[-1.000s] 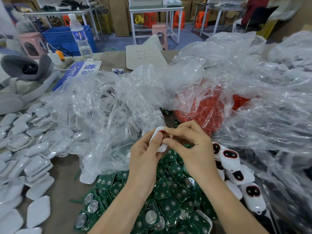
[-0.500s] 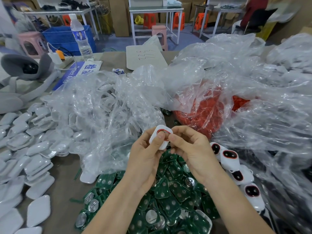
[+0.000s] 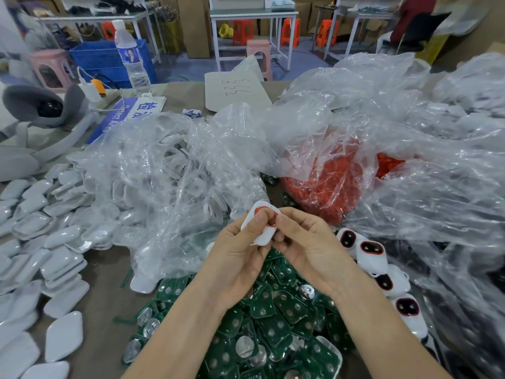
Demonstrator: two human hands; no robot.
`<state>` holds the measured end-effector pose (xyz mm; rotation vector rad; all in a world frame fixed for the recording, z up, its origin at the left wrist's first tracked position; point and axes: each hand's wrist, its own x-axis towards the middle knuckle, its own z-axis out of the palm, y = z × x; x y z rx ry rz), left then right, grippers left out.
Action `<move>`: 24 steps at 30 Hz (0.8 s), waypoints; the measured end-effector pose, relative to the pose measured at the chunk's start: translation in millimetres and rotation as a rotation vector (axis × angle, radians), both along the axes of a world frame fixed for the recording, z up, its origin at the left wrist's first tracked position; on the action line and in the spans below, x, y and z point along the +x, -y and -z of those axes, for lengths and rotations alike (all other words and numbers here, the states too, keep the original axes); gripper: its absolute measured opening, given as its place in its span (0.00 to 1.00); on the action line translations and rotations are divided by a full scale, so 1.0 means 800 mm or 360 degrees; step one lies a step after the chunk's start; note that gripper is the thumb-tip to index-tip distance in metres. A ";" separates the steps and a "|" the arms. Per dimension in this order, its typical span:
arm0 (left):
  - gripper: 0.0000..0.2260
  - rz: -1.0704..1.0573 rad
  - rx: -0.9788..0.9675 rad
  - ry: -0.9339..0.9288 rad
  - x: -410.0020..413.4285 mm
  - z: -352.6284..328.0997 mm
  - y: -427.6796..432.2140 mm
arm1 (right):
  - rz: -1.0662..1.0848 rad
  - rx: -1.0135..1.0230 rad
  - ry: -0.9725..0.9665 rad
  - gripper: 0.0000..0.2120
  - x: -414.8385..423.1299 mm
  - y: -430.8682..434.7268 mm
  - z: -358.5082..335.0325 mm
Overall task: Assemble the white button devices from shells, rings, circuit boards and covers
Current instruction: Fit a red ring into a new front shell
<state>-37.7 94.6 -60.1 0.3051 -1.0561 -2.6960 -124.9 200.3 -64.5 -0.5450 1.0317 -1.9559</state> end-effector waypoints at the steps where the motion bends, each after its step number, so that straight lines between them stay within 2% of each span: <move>1: 0.24 0.0014 -0.0008 -0.0010 0.000 0.000 0.001 | -0.0007 -0.0019 0.0003 0.13 0.000 0.000 0.001; 8: 0.21 0.0108 -0.0111 -0.0075 0.003 -0.006 0.005 | -0.0011 0.0031 -0.0174 0.20 -0.004 -0.002 0.003; 13: 0.12 0.0179 -0.0023 -0.0023 0.006 -0.013 0.009 | -0.0034 0.0081 -0.0164 0.22 -0.005 -0.006 -0.001; 17: 0.15 0.0313 0.0236 0.0041 0.009 -0.014 0.016 | -0.0108 0.0039 -0.0204 0.17 -0.006 -0.010 -0.006; 21: 0.22 0.0397 0.0161 0.0003 0.009 -0.012 0.018 | -0.0138 0.0009 -0.0173 0.19 -0.007 -0.011 -0.009; 24: 0.22 0.0332 0.0044 0.0001 0.008 -0.009 0.016 | -0.0123 0.0065 -0.0145 0.23 -0.009 -0.010 -0.009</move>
